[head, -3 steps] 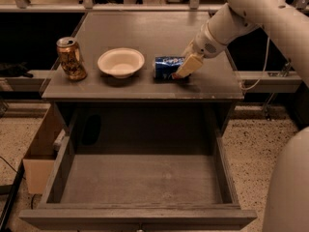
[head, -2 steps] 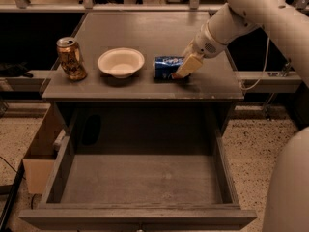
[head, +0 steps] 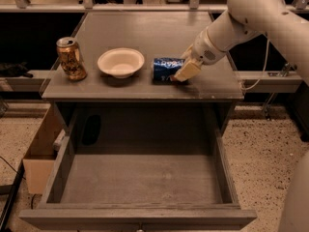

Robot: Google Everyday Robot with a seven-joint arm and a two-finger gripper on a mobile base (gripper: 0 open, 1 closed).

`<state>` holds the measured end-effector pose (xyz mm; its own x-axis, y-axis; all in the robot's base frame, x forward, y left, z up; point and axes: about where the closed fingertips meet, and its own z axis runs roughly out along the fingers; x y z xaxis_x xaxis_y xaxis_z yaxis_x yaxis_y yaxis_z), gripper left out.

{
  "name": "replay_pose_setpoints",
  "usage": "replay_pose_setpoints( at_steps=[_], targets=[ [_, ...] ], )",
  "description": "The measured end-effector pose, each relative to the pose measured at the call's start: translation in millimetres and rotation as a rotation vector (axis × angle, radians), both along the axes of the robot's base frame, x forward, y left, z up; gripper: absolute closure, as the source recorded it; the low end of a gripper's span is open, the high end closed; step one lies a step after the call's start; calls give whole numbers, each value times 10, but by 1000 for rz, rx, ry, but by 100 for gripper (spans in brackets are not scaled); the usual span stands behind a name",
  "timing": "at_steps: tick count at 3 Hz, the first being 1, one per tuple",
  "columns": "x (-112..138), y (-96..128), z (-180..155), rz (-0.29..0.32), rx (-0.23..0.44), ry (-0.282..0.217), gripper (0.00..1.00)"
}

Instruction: Place pepsi can into top drawer

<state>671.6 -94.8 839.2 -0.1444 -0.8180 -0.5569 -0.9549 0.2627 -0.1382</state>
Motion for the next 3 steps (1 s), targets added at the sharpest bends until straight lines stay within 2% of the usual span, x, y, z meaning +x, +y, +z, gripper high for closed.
replay_pose_setpoints(
  at_steps=[1, 2, 3],
  targets=[
    [-29, 4, 9, 1, 4, 0, 100],
    [-313, -13, 169, 11, 26, -25, 100],
    [-679, -201, 645, -11, 47, -50, 100]
  ],
)
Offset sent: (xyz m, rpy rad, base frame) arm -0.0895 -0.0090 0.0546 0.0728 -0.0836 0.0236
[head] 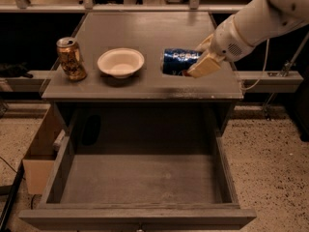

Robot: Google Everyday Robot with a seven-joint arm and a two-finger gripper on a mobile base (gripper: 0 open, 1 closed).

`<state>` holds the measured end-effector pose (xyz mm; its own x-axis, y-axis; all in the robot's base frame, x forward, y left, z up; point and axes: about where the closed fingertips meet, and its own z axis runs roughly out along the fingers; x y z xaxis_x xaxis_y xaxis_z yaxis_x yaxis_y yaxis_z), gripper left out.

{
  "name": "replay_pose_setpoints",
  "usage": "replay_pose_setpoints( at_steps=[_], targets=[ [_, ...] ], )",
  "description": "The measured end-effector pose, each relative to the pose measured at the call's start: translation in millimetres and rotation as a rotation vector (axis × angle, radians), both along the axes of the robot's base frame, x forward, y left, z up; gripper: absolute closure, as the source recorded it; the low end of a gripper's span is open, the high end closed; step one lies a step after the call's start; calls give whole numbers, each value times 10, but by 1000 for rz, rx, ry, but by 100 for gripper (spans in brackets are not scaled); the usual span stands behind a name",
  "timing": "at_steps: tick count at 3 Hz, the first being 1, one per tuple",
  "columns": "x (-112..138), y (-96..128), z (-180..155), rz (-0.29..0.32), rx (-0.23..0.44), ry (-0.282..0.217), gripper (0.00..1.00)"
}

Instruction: Place pepsi can into top drawer

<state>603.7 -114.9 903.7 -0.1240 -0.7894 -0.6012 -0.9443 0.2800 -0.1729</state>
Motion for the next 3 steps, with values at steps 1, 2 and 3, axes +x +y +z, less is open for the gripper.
replay_pose_setpoints(
  at_steps=[1, 2, 3],
  targets=[
    [-407, -304, 448, -57, 7, -33, 100],
    [-994, -468, 667, -124, 50, -93, 100],
    [-1445, -519, 314, -176, 77, -60, 100]
  ],
)
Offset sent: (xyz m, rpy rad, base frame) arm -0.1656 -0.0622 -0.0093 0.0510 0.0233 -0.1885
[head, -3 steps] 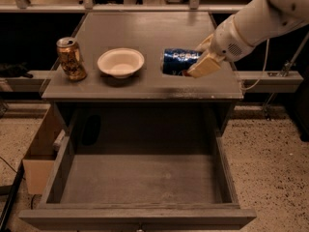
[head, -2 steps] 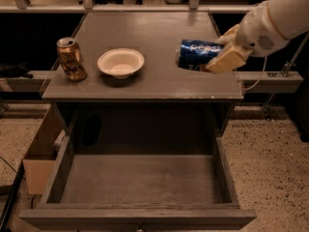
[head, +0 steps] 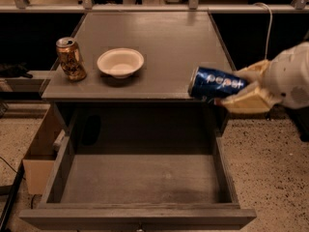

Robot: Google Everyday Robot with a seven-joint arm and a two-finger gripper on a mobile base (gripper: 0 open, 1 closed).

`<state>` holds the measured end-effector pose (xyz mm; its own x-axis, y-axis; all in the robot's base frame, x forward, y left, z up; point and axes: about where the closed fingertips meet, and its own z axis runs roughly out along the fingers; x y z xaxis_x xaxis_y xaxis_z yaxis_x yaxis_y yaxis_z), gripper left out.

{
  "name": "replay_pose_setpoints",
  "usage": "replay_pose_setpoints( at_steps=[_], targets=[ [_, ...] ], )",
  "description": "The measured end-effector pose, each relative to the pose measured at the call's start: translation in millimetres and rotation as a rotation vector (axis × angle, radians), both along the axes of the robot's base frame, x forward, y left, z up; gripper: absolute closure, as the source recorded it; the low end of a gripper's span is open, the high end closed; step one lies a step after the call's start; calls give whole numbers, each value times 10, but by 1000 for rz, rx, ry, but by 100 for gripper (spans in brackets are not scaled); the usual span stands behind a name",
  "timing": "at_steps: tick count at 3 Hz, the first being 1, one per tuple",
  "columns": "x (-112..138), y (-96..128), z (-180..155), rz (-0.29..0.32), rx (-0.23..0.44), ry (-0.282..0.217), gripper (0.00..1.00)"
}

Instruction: Place pepsi can into top drawer

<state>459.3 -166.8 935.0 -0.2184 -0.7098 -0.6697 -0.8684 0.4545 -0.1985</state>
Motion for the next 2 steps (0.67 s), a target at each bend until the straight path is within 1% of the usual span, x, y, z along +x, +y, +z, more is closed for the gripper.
replay_pose_setpoints(
  at_steps=[1, 2],
  targets=[
    [-470, 20, -588, -46, 36, 87, 100],
    [-500, 31, -648, -42, 32, 100, 100]
  ],
)
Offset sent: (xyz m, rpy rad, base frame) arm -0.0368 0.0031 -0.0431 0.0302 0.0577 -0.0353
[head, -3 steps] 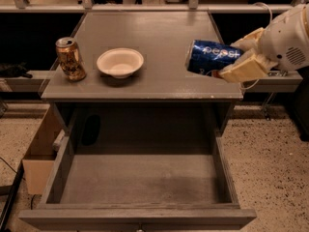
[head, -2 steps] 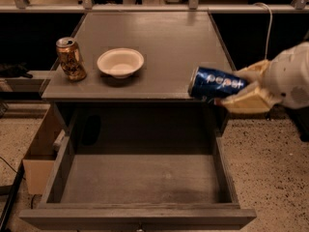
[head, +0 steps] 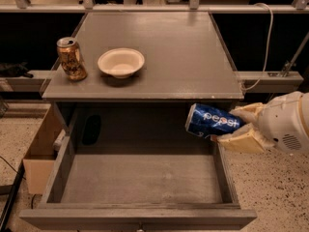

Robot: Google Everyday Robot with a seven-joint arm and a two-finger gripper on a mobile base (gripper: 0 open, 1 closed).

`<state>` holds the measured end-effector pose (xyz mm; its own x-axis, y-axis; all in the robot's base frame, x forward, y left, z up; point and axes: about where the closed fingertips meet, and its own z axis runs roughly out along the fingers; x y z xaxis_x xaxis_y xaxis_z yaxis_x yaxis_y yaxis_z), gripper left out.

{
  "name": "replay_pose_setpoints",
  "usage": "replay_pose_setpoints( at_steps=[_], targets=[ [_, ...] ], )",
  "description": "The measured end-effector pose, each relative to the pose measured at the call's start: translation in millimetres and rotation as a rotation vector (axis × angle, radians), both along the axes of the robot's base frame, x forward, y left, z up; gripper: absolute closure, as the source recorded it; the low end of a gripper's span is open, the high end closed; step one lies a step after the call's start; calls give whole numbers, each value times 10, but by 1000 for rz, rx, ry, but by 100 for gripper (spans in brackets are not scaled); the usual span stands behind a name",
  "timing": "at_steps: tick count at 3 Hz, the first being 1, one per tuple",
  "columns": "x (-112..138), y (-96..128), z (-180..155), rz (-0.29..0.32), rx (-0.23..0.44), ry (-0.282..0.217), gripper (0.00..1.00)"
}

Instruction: Place pepsi can into top drawer

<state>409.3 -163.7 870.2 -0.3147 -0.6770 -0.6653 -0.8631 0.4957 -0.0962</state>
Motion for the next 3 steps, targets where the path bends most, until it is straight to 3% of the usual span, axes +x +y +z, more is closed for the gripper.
replay_pose_setpoints(
  at_steps=[1, 3],
  targets=[
    [-11, 74, -89, -4, 8, 7, 100],
    [-5, 549, -799, -13, 92, 88, 100]
  ],
)
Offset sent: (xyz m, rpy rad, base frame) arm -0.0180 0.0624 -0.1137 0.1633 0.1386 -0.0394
